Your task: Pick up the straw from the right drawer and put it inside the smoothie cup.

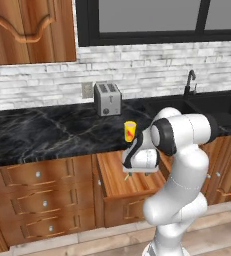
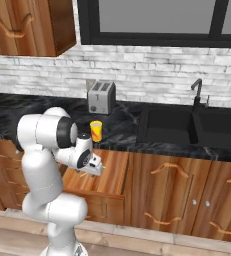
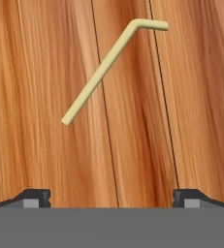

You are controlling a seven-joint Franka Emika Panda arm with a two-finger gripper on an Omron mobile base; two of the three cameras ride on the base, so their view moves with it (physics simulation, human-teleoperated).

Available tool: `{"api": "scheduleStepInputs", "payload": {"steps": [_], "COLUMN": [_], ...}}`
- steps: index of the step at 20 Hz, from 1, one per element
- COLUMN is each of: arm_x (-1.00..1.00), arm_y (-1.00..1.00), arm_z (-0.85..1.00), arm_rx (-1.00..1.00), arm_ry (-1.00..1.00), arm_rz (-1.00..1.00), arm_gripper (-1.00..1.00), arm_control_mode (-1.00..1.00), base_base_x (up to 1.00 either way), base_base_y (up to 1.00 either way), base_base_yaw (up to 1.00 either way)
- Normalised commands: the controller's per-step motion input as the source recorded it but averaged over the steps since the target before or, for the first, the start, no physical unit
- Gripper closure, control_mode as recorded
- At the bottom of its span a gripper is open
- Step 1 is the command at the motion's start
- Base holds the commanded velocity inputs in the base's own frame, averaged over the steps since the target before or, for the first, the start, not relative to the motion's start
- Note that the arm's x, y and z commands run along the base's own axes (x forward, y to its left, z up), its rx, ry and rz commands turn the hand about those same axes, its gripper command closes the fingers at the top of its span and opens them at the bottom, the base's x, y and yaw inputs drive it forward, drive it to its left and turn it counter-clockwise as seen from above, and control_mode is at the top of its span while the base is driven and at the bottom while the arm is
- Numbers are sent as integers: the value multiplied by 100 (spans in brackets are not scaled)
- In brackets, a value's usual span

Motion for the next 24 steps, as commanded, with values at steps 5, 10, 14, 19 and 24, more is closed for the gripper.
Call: {"api": "scheduleStepInputs", "payload": {"steps": [5, 10, 14, 19, 24], "arm_x": [15, 15, 20, 23, 21], "arm_y": [4, 9, 7, 2, 3], "arm_z": [-24, -26, -21, -17, -17], "arm_rx": [0, -1, 0, 0, 0], "arm_ry": [-3, -5, -4, -3, -4], "arm_rz": [-1, 0, 0, 0, -1], "arm_gripper": [-100, -100, -100, -100, -100], "arm_control_mode": [-100, -100, -100, -100, -100], "base_base_x": [0, 0, 0, 0, 0], "base_base_y": [0, 0, 0, 0, 0], "base_base_yaw": [0, 0, 0, 0, 0]}}
